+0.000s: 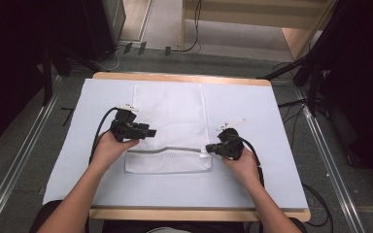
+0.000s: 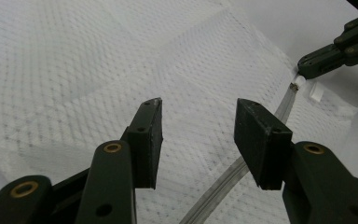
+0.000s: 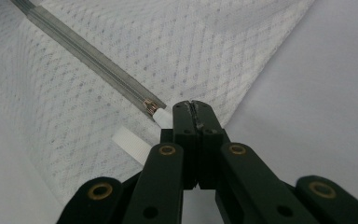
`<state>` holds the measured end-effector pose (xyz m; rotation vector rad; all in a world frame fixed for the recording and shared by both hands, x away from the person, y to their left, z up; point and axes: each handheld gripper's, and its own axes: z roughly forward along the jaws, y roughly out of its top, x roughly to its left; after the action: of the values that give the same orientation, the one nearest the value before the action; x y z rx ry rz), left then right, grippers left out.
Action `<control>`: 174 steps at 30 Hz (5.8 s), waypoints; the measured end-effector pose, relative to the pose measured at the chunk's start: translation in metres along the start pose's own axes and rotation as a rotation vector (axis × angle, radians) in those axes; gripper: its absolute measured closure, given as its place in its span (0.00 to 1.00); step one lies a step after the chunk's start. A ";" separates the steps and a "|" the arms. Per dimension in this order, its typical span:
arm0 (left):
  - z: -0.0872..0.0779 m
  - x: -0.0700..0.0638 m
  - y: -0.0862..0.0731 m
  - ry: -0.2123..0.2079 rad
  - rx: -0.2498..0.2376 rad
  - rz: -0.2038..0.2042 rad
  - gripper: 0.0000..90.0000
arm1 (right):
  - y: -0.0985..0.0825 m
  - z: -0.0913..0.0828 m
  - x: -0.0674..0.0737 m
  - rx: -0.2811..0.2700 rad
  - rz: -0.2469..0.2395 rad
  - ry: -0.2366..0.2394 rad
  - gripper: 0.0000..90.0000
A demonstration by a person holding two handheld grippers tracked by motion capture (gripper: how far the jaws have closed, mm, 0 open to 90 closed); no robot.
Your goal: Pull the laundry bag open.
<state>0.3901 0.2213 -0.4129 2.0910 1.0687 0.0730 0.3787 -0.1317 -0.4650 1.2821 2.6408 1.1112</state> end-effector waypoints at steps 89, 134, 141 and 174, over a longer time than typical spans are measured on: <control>0.111 -0.083 0.012 -0.203 0.152 0.096 0.91 | -0.008 0.006 0.015 -0.047 -0.123 -0.026 0.99; 0.116 -0.075 0.012 -0.250 0.178 0.052 0.98 | -0.010 0.007 0.016 -0.052 -0.138 -0.032 1.00; 0.112 -0.071 0.012 -0.260 0.191 0.040 0.98 | -0.010 0.007 0.014 -0.055 -0.132 -0.025 1.00; 0.075 -0.045 0.008 -0.251 0.209 0.005 0.98 | -0.007 0.007 0.013 -0.037 -0.149 -0.008 1.00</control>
<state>0.3941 0.1409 -0.4479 2.2171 0.9506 -0.3033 0.3674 -0.1219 -0.4706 1.0619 2.6451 1.1244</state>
